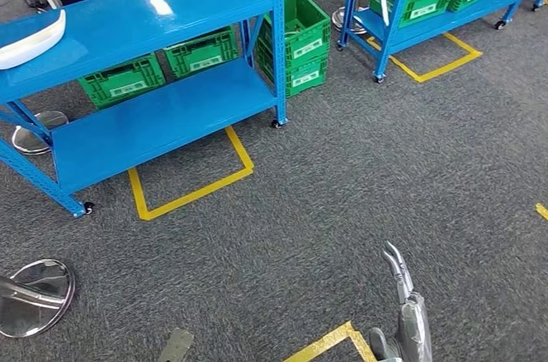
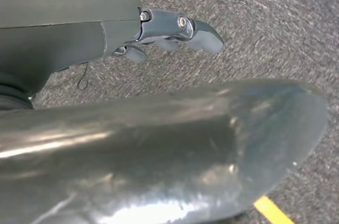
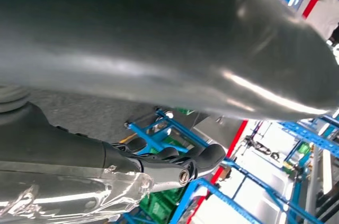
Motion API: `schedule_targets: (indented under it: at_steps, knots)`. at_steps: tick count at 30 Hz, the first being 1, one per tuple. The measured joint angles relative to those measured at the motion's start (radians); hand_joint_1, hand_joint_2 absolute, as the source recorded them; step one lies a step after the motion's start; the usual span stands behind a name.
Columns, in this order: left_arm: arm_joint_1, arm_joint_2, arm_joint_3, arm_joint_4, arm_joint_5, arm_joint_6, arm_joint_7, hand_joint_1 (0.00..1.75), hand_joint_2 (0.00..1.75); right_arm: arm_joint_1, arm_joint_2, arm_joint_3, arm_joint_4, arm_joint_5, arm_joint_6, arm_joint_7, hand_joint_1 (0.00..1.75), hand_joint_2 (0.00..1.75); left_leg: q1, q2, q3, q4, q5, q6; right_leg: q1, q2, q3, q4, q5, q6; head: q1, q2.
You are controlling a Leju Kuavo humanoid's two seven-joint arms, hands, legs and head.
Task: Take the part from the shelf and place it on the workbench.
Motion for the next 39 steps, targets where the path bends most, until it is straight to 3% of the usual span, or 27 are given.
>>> schedule_targets:
  at_steps: [1,4,5,7,8,9,11,12,14,15,16,17,19,20,21,22,24,26,27,29,30,32,33,34,36,38,39]
  knots:
    - [0.003,0.000,0.000,0.000,0.000,0.000,-0.001,0.00,0.00,0.000,0.000,0.000,0.000,0.000,0.000,0.000,0.00,0.00,-0.001,0.008,-0.010,-0.035,0.025,0.004,0.000,-0.012,0.031,-0.007,-0.018,0.002,0.000,0.000]
    - [0.011,0.000,0.000,0.000,0.000,0.000,-0.004,0.00,0.00,0.004,0.000,0.000,0.002,0.000,-0.003,0.000,0.00,0.00,-0.012,0.088,-0.020,-0.185,0.244,0.021,0.008,-0.047,0.114,-0.027,-0.079,0.014,-0.001,0.000]
    - [0.012,-0.001,0.000,0.000,0.000,0.000,-0.005,0.00,0.00,0.005,0.000,0.000,0.003,0.000,-0.004,0.000,0.00,0.00,-0.014,0.102,-0.018,-0.212,0.289,0.025,0.012,-0.058,0.141,-0.037,-0.095,0.019,0.000,0.000]
    - [0.006,-0.003,0.000,0.001,0.003,0.001,-0.006,0.00,0.00,0.000,0.000,0.000,0.002,0.000,-0.006,0.000,0.00,0.00,-0.011,0.077,-0.002,-0.220,0.281,0.031,0.014,-0.072,0.179,-0.038,-0.102,0.033,0.002,0.000]
    - [0.001,-0.004,0.000,0.001,0.005,0.002,-0.006,0.00,0.00,-0.005,0.000,0.001,0.002,0.001,-0.007,-0.001,0.00,0.00,-0.007,0.059,0.011,-0.224,0.273,0.037,0.013,-0.063,0.179,-0.014,-0.094,0.038,0.004,0.000]
    - [-0.004,-0.004,0.000,0.001,0.008,0.003,-0.005,0.00,0.00,-0.009,0.000,0.001,0.002,0.001,-0.007,-0.001,0.00,0.00,-0.004,0.043,0.024,-0.227,0.264,0.043,0.011,-0.042,0.157,0.034,-0.084,0.042,0.005,0.000]
    - [-0.008,-0.004,0.000,0.001,0.012,0.006,-0.003,0.00,0.00,-0.009,0.000,0.001,0.002,0.000,-0.008,0.000,0.00,0.00,-0.002,0.014,0.050,-0.232,0.247,0.054,0.008,0.008,0.073,0.167,-0.099,0.042,0.010,0.000]
    - [-0.008,-0.004,0.000,0.001,0.011,0.007,-0.002,0.00,0.00,-0.007,0.000,0.001,0.002,0.000,-0.009,0.000,0.00,0.00,-0.001,-0.001,0.061,-0.233,0.237,0.057,0.007,0.023,0.022,0.225,-0.132,0.043,0.011,0.000]
    - [-0.006,-0.004,0.000,0.001,0.010,0.007,-0.001,0.00,0.00,-0.005,0.000,0.001,0.002,0.000,-0.009,0.000,0.00,0.00,0.002,-0.035,0.087,-0.234,0.214,0.057,0.007,0.031,-0.062,0.270,-0.222,0.046,0.012,0.000]
    - [-0.004,-0.004,0.000,0.001,0.010,0.008,-0.001,0.00,0.00,-0.005,0.000,0.001,0.002,0.000,-0.010,0.001,0.00,0.00,0.004,-0.053,0.102,-0.234,0.201,0.055,0.006,0.032,-0.091,0.257,-0.246,0.048,0.013,0.000]
    - [-0.002,-0.003,0.000,0.001,0.009,0.008,-0.001,0.00,0.00,-0.005,0.000,0.001,0.002,0.001,-0.010,0.001,0.00,0.00,0.006,-0.071,0.118,-0.234,0.188,0.051,0.005,0.037,-0.113,0.225,-0.236,0.050,0.013,0.000]
    - [0.000,-0.003,0.000,0.001,0.009,0.009,-0.001,0.00,0.00,-0.003,0.000,0.001,0.002,0.001,-0.010,0.002,0.00,0.00,0.009,-0.087,0.131,-0.234,0.176,0.046,0.001,0.050,-0.128,0.178,-0.182,0.052,0.014,0.000]
    - [0.006,-0.002,0.000,0.001,0.009,0.011,0.000,0.00,0.00,0.003,0.000,0.001,0.006,0.001,-0.010,0.004,0.00,0.00,0.012,-0.117,0.147,-0.228,0.152,0.033,-0.009,0.097,-0.153,0.084,-0.013,0.052,0.017,0.000]
    - [0.009,-0.001,0.000,0.001,0.008,0.011,0.001,0.00,0.00,0.006,0.000,0.001,0.008,0.001,-0.010,0.005,0.00,0.00,0.013,-0.128,0.150,-0.225,0.142,0.026,-0.011,0.112,-0.158,0.061,0.050,0.047,0.017,0.000]
    - [0.011,-0.001,0.000,0.001,0.008,0.011,0.002,0.00,0.00,0.006,0.000,0.001,0.010,0.002,-0.010,0.005,0.00,0.00,0.014,-0.137,0.153,-0.224,0.134,0.019,-0.009,0.115,-0.161,0.052,0.080,0.039,0.017,0.000]
    - [0.011,-0.001,0.000,0.001,0.008,0.012,0.003,0.00,0.00,0.003,0.000,0.001,0.010,0.002,-0.011,0.006,0.00,0.00,0.015,-0.142,0.155,-0.228,0.130,0.013,-0.007,0.106,-0.154,0.056,0.081,0.029,0.016,0.000]
    - [0.006,0.000,0.000,0.001,0.007,0.012,0.004,0.00,0.00,-0.006,0.000,0.001,0.009,0.003,-0.013,0.005,0.00,0.00,0.012,-0.102,0.150,-0.212,0.128,0.003,-0.006,0.086,-0.137,0.046,0.080,0.016,0.012,0.000]
    - [-0.003,-0.001,0.000,0.001,0.007,0.012,0.005,0.00,0.00,-0.007,0.000,0.001,0.009,0.004,-0.015,0.004,0.00,0.00,0.007,-0.033,0.098,-0.127,0.107,-0.009,-0.006,0.062,-0.115,0.033,0.074,0.004,0.005,0.000]
    - [-0.007,-0.001,0.000,0.001,0.007,0.012,0.006,0.00,0.00,-0.006,0.000,0.001,0.010,0.004,-0.015,0.004,0.00,0.00,0.006,-0.011,0.058,-0.067,0.086,-0.014,-0.004,0.048,-0.106,0.029,0.068,-0.001,0.002,0.000]
    - [-0.009,0.000,-0.001,0.001,0.007,0.012,0.007,0.00,0.00,-0.007,0.000,0.001,0.011,0.005,-0.017,0.006,0.00,0.00,0.006,0.000,-0.012,0.018,0.061,-0.018,-0.001,0.023,-0.091,0.028,0.055,-0.006,0.001,0.000]
    - [-0.007,0.000,0.000,0.001,0.007,0.012,0.009,0.00,0.00,-0.008,0.000,0.001,0.012,0.006,-0.019,0.008,0.00,0.00,0.006,0.001,-0.027,0.021,0.075,-0.017,0.000,0.012,-0.082,0.028,0.048,-0.007,0.000,0.000]
    - [-0.006,0.002,0.000,0.001,0.007,0.011,0.011,0.00,0.00,-0.013,0.000,0.000,0.017,0.007,-0.028,0.021,0.00,0.00,0.002,0.012,-0.007,-0.062,0.156,-0.006,0.004,-0.010,-0.061,0.028,0.035,-0.008,0.000,0.000]
    - [-0.006,0.002,-0.001,0.001,0.006,0.011,0.013,0.00,0.00,-0.019,0.000,-0.003,0.024,0.007,-0.032,0.030,0.00,0.00,-0.004,0.035,0.014,-0.123,0.199,0.001,0.006,-0.020,-0.050,0.027,0.028,-0.006,0.000,0.000]
    - [-0.008,0.002,-0.001,0.001,0.006,0.011,0.014,0.00,0.00,-0.028,0.000,-0.011,0.042,0.002,-0.031,0.036,0.00,0.00,-0.010,0.059,0.034,-0.180,0.222,0.008,0.009,-0.030,-0.043,0.027,0.023,-0.004,-0.001,0.000]
    - [-0.013,0.002,-0.001,0.001,0.005,0.009,0.016,0.00,0.00,-0.058,0.000,-0.049,0.110,-0.007,-0.015,0.026,0.00,0.00,-0.019,0.086,0.051,-0.232,0.234,0.017,0.016,-0.050,-0.034,0.024,0.013,0.006,-0.003,0.000]
    - [-0.012,0.002,-0.001,0.001,0.003,0.006,0.018,0.00,0.00,-0.108,0.002,-0.124,0.230,-0.002,0.014,0.003,0.00,0.00,-0.016,0.064,0.054,-0.242,0.240,0.024,0.019,-0.069,-0.026,0.019,0.006,0.017,-0.004,0.000]
    - [-0.011,0.002,-0.001,0.001,0.001,0.004,0.019,0.00,0.00,-0.137,0.003,-0.166,0.291,0.006,0.024,-0.007,0.00,0.00,-0.013,0.052,0.057,-0.246,0.244,0.029,0.018,-0.059,-0.024,0.024,-0.002,0.023,-0.003,0.000]
